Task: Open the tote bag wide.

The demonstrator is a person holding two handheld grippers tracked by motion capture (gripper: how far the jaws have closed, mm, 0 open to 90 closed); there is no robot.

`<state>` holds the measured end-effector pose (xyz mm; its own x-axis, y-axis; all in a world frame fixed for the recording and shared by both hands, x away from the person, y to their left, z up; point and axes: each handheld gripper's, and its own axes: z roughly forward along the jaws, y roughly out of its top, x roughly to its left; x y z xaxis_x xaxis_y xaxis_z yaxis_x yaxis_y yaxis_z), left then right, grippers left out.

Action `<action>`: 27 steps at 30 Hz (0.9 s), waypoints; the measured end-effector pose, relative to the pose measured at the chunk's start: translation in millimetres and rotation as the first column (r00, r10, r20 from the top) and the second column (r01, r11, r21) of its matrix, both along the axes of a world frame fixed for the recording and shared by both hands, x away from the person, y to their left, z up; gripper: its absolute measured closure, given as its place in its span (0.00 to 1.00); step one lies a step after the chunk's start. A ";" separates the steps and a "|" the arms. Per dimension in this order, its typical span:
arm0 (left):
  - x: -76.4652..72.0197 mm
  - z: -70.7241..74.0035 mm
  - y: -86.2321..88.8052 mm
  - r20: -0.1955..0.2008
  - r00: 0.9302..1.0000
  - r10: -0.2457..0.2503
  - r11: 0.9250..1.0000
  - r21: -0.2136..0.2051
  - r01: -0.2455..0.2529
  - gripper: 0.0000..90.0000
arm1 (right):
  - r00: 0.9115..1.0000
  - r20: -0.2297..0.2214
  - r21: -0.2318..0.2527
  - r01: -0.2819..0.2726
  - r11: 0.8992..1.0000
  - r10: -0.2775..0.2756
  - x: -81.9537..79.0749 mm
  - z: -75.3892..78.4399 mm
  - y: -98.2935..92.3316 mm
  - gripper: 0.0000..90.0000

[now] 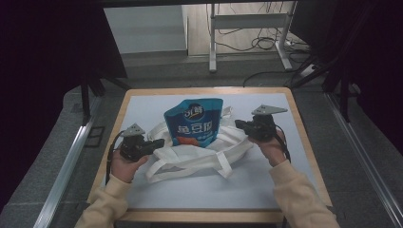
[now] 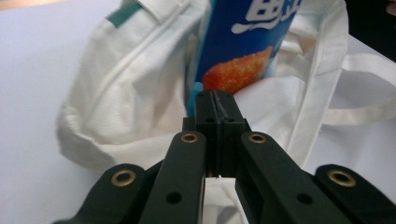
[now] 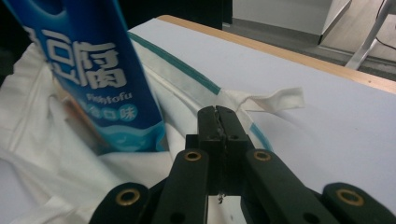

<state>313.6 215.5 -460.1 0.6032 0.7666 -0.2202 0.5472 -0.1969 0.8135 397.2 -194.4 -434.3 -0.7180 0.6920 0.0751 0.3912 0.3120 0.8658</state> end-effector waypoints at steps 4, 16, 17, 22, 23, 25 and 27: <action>-4.7 -0.3 9.7 0.011 1.000 0.028 1.000 -0.010 -0.028 1.00 | 1.000 0.016 0.013 0.003 1.000 -0.003 -13.2 0.9 -12.1 0.98; -22.5 -10.9 40.1 0.036 0.989 0.143 0.990 -0.013 -0.143 0.67 | 0.997 0.075 0.032 0.022 0.999 -0.024 -49.1 -6.2 -64.9 0.64; -22.5 -10.9 40.1 0.036 0.989 0.143 0.990 -0.013 -0.143 0.64 | 0.997 0.078 0.028 0.026 0.999 -0.028 -50.1 -8.9 -68.9 0.62; -24.8 -22.7 49.0 0.017 0.980 0.198 0.980 0.014 -0.199 0.54 | 0.997 0.040 0.029 0.066 0.997 -0.068 -48.8 -28.1 -87.9 0.55; -25.2 -24.9 50.1 0.014 0.978 0.206 0.978 0.021 -0.207 0.53 | 0.997 0.028 0.023 0.076 0.997 -0.077 -48.2 -32.2 -90.1 0.54; -25.2 -30.6 52.0 0.004 0.977 0.214 0.976 0.034 -0.214 0.49 | 0.996 0.013 0.012 0.085 0.996 -0.086 -47.0 -40.6 -93.4 0.53; -24.3 -36.6 53.6 -0.013 0.976 0.216 0.976 0.040 -0.216 0.47 | 0.996 -0.007 0.005 0.091 0.996 -0.091 -46.6 -49.2 -95.1 0.53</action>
<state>289.2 269.2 -496.6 0.4191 0.8864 -0.1968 0.5937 -0.1035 0.7980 350.7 -289.5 -483.5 -0.6512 0.7543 0.0837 0.4237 0.2698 0.8647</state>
